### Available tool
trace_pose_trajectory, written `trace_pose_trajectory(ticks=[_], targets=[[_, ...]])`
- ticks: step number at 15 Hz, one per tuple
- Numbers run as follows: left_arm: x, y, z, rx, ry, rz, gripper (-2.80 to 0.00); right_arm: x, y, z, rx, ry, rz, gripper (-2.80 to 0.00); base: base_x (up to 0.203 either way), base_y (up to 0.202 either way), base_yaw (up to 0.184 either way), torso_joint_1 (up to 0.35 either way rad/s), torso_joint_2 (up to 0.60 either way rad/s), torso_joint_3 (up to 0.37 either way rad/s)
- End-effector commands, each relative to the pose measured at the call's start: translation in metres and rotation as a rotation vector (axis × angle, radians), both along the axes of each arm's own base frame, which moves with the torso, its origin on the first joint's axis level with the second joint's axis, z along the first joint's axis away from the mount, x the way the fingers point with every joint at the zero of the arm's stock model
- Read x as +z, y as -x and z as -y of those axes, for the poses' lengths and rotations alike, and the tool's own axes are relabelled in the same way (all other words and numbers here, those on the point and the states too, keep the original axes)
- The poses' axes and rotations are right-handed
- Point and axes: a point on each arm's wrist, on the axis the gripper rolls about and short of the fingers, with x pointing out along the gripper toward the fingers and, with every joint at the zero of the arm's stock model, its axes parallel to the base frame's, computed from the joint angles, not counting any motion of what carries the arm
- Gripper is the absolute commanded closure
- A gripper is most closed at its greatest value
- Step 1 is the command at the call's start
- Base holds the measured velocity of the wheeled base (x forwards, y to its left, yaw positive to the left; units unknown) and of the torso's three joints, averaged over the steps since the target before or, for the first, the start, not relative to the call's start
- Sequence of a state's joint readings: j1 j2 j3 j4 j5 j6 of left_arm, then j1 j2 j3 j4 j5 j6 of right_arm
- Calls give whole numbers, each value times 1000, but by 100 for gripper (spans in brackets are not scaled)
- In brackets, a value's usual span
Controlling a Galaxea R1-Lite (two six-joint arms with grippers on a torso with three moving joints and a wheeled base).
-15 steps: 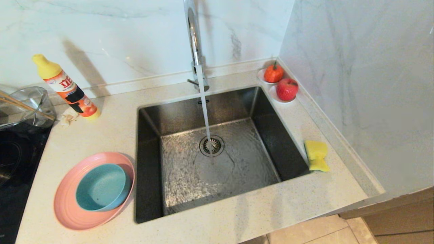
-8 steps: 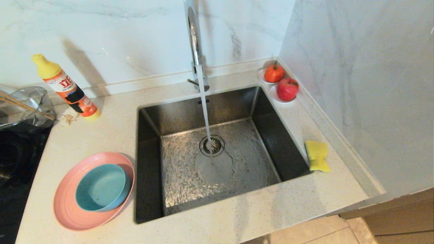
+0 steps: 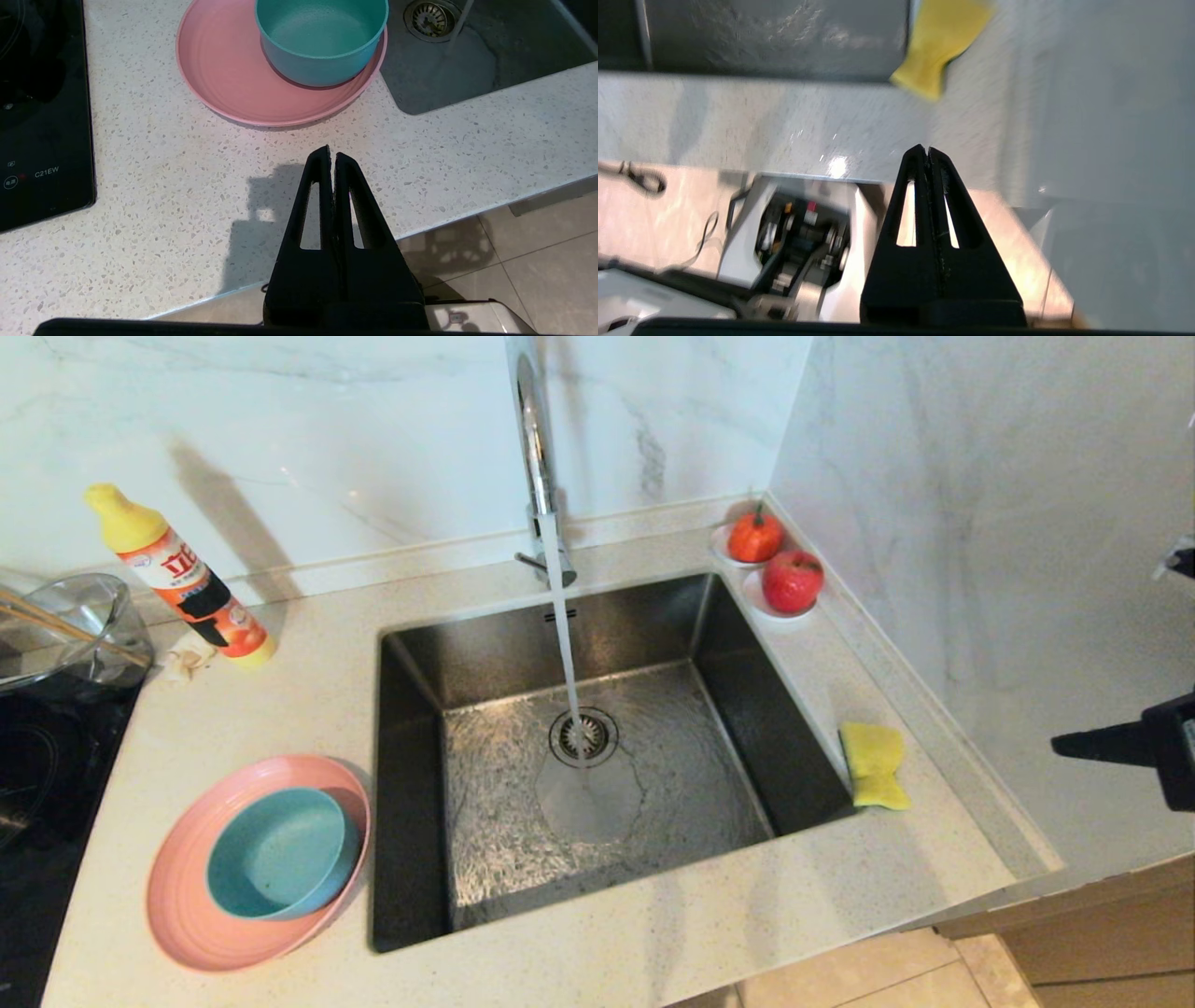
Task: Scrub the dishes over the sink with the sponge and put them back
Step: Pick up a bowl and the sponge
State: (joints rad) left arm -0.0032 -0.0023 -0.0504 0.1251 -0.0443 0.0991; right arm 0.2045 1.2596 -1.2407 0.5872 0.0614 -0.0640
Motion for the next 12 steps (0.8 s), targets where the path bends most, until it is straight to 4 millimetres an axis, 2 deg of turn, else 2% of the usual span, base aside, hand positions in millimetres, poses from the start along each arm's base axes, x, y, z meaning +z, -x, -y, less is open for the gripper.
trace_pose_trajectory(ticks=[1, 6, 12], targets=[[0, 0, 0, 0, -1, -1, 0, -18, -23, -13, 6, 18, -93, 0, 0, 0, 0, 0, 0, 0], [0, 0, 0, 0, -1, -1, 0, -48, -72, -23, -112, 35, -138, 0, 0, 0, 0, 0, 0, 0], [0, 0, 0, 0, -1, -1, 0, -69, -99, -30, -182, 20, -218, 0, 0, 0, 0, 0, 0, 0]])
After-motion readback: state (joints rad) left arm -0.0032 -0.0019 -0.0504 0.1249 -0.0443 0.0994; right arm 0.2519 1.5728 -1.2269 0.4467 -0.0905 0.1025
